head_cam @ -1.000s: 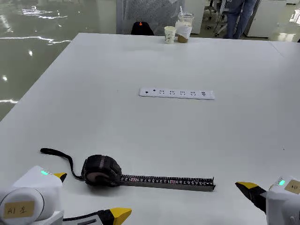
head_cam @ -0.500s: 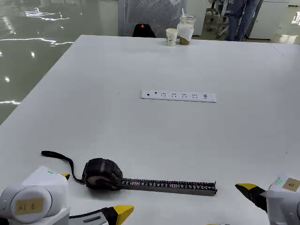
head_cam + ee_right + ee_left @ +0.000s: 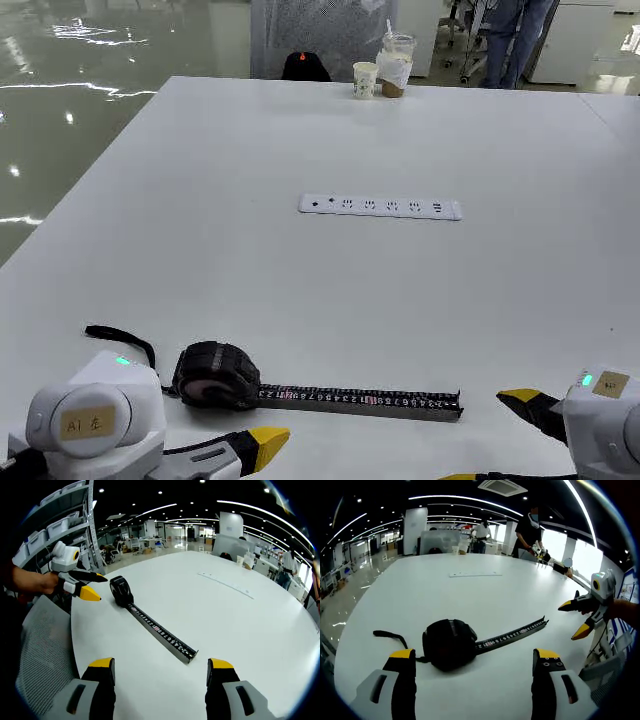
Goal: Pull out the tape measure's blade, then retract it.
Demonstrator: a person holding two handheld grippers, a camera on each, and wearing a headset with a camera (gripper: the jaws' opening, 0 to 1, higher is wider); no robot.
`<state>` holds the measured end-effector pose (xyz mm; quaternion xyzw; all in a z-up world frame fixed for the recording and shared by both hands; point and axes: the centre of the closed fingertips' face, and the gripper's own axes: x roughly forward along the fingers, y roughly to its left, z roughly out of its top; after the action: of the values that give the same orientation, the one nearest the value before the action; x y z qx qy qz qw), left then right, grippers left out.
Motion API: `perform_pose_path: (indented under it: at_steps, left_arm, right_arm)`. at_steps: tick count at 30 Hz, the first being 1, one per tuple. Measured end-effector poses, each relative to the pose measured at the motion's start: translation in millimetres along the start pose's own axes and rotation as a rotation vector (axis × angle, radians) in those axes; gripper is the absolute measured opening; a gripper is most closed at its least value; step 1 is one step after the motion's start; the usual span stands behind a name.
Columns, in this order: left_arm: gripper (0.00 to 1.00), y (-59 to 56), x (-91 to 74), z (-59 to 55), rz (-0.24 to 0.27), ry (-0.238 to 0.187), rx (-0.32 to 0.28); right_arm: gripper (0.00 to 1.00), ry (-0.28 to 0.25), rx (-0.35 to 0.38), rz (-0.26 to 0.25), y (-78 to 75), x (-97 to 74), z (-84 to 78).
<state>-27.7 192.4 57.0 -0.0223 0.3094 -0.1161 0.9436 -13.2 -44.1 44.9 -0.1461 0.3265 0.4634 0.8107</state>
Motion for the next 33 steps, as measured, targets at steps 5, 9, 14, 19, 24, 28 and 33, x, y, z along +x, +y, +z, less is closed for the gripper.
perform_pose_path:
  at_steps: [5, 9, 14, 19, 24, 28, 33]
  left_arm:
    - [0.92, 2.3, 4.5, 0.3, 0.016, -0.001, -0.024]
    - [0.89, 5.7, 7.3, 1.2, 0.035, 0.0, -0.026]
    - [0.85, 9.7, 12.5, 1.7, 0.049, 0.006, -0.036]
    - [0.81, 15.2, 14.2, 4.5, 0.077, -0.007, -0.058]
    - [0.76, 19.5, 17.2, 4.6, 0.095, -0.005, -0.071]
    - [0.72, 22.3, 19.7, 4.9, 0.105, -0.008, -0.084]
    - [0.69, 25.8, 23.1, 6.8, 0.122, -0.01, -0.092]
  right_arm:
    - [0.7, 0.014, -0.023, 0.019, -4.5, 2.9, -1.5]
    - [0.66, 0.029, -0.049, 0.043, -5.4, 6.5, -4.4]
    - [0.62, 0.047, -0.088, 0.066, -7.7, 11.3, -5.4]
    - [0.57, 0.061, -0.119, 0.082, -12.6, 15.5, -5.6]
    - [0.52, 0.073, -0.146, 0.094, -17.2, 18.7, -6.7]
    - [0.5, 0.094, -0.172, 0.109, -19.9, 22.2, -9.9]
    - [0.46, 0.113, -0.204, 0.117, -25.6, 25.7, -11.6]
